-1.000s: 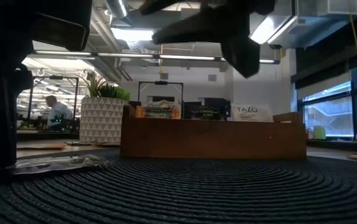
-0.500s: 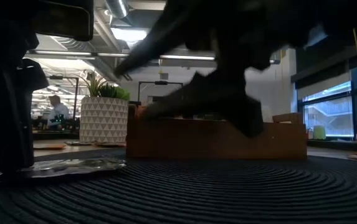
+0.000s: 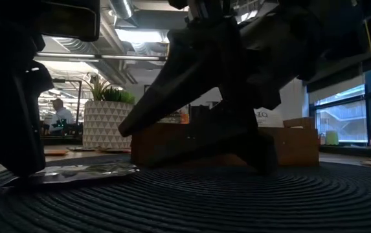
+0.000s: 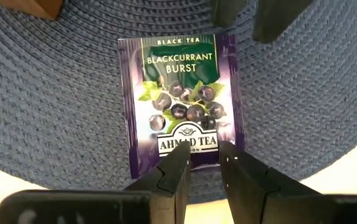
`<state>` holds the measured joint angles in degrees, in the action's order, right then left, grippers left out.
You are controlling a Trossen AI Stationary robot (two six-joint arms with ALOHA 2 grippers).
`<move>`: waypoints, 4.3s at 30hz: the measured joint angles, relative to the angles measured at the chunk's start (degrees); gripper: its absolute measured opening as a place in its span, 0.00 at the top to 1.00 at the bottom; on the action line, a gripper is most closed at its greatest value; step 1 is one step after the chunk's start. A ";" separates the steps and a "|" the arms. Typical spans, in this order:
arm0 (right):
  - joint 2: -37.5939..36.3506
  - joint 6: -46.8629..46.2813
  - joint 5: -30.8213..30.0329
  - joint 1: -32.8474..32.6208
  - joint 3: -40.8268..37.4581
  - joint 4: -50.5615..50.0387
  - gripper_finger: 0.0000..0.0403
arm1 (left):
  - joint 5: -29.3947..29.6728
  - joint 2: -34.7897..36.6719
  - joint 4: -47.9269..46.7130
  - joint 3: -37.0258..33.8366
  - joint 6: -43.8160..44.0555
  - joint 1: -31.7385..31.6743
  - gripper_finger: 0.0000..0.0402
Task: Pick & Place Tea
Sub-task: Put the violet tea bag into the middle slot of the wooden organizer
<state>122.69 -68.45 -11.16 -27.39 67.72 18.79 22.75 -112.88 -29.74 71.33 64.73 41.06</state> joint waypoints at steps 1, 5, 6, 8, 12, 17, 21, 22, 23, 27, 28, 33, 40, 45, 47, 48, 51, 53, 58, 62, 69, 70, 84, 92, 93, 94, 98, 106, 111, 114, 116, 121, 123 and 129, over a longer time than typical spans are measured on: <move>0.02 -0.14 0.08 0.16 0.00 -0.04 0.64 | 0.08 0.00 0.00 0.00 -0.03 0.00 0.79; 0.07 0.00 0.50 0.73 0.02 -0.18 0.65 | 0.24 0.00 1.72 -0.02 -2.06 0.00 0.79; 0.09 0.01 0.63 0.83 0.02 -0.21 0.66 | 0.28 0.00 2.41 -0.02 -2.52 0.00 0.79; 0.11 0.50 0.79 0.91 0.00 0.01 0.67 | 0.25 0.00 3.13 -0.02 -3.09 0.00 0.79; 0.52 5.05 0.84 1.04 -0.30 5.61 0.69 | 0.24 0.00 3.01 -0.02 -3.18 0.00 0.79; 0.46 7.25 2.95 1.12 -0.35 13.88 0.69 | 0.19 0.00 3.02 -0.02 -3.68 -0.02 0.79; 0.46 14.00 7.46 1.63 -0.14 17.71 0.69 | 0.19 0.24 2.82 -0.02 -3.82 0.42 0.79; 0.44 14.74 7.42 1.63 0.29 16.96 0.69 | 0.17 0.42 2.68 -0.02 -3.37 0.54 0.79; 0.44 14.67 6.71 1.63 0.91 15.26 0.69 | 0.19 0.56 2.64 0.00 -2.78 0.63 0.79; 0.44 16.31 1.97 1.51 6.14 0.92 0.69 | 0.25 0.97 2.46 0.00 -0.36 1.28 0.79; 0.44 17.08 0.72 1.40 8.11 -4.02 0.69 | 0.26 1.17 2.00 0.00 0.43 1.35 0.79; 0.33 17.28 -6.94 1.26 19.18 -32.51 0.69 | 1.59 1.51 -5.75 0.07 9.30 2.13 0.79; 0.39 14.58 -5.88 3.28 23.08 -41.53 0.69 | 3.30 1.51 -13.71 0.07 20.38 2.47 0.79; 2.29 14.02 -3.72 3.79 23.08 -38.71 0.69 | 3.95 1.49 -12.50 0.07 20.65 2.45 0.79; 3.00 12.16 -3.62 3.82 23.07 -39.37 0.69 | 4.79 1.45 -11.10 0.07 20.70 2.45 0.79; 3.48 11.35 -3.46 3.82 23.07 -39.20 0.69 | 5.00 1.44 -10.49 0.07 20.70 2.45 0.79; 4.91 9.96 -0.97 3.84 23.07 -38.89 0.69 | 5.08 1.42 -9.72 0.02 20.65 2.24 0.79; 5.87 8.86 0.39 3.82 23.08 -38.22 0.69 | 5.20 1.42 -8.21 -0.88 20.97 2.21 0.79; 6.64 7.33 1.34 3.84 23.26 -37.57 0.69 | 4.86 1.76 -0.67 -5.32 22.48 2.23 0.79; 6.72 8.02 1.42 3.84 23.18 -36.78 0.69 | 5.24 1.77 2.27 -7.00 22.56 2.56 0.79; 6.98 8.80 3.76 3.87 22.97 -32.71 0.68 | 5.08 1.63 2.84 -7.15 22.56 2.71 0.79; 7.05 8.90 4.22 3.88 22.97 -31.86 0.68 | 5.07 1.62 2.86 -7.15 22.56 2.69 0.79; 7.10 8.62 6.36 3.97 22.97 -30.39 0.62 | 4.71 1.46 2.93 -7.21 22.58 2.78 0.79; 6.46 10.64 7.72 3.88 22.97 -28.31 0.61 | 4.54 1.40 3.04 -7.26 22.58 2.71 0.79; 6.18 10.85 7.76 3.88 22.97 -28.32 0.61 | 4.56 1.40 3.04 -7.26 22.58 2.71 0.79; 6.01 11.09 7.77 3.90 22.99 -27.82 0.61 | 4.57 1.40 3.04 -7.26 22.58 2.71 0.79; 5.99 10.23 7.77 4.38 22.99 -27.26 0.61 | 4.59 1.40 3.06 -7.26 22.15 2.71 0.79; 5.99 10.52 7.88 4.78 22.99 -26.24 0.62 | 4.63 1.40 3.06 -7.26 22.14 2.71 0.79; 5.99 10.41 7.85 4.78 22.99 -26.27 0.69 | 4.85 1.40 3.06 -7.28 22.12 2.71 0.79; 5.99 10.48 7.83 4.78 22.99 -26.32 0.77 | 5.02 1.40 3.06 -7.28 22.05 2.71 0.79; 5.99 10.86 7.83 4.80 22.99 -26.53 0.84 | 5.39 1.40 3.08 -7.28 22.01 2.71 0.79; 5.99 12.18 7.83 4.79 23.02 -27.05 0.98 | 5.94 1.41 3.19 -7.28 21.48 2.73 0.79; 5.99 12.58 7.83 4.78 23.02 -27.17 0.98 | 5.93 1.82 3.16 -7.28 20.98 2.73 0.79; 4.13 16.27 10.82 5.36 23.02 -28.16 0.99 | 4.79 7.86 -1.15 -7.75 16.27 2.88 0.79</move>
<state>126.82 -52.18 -0.34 -22.03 90.74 -9.38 27.53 -105.02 -30.89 63.58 81.00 43.94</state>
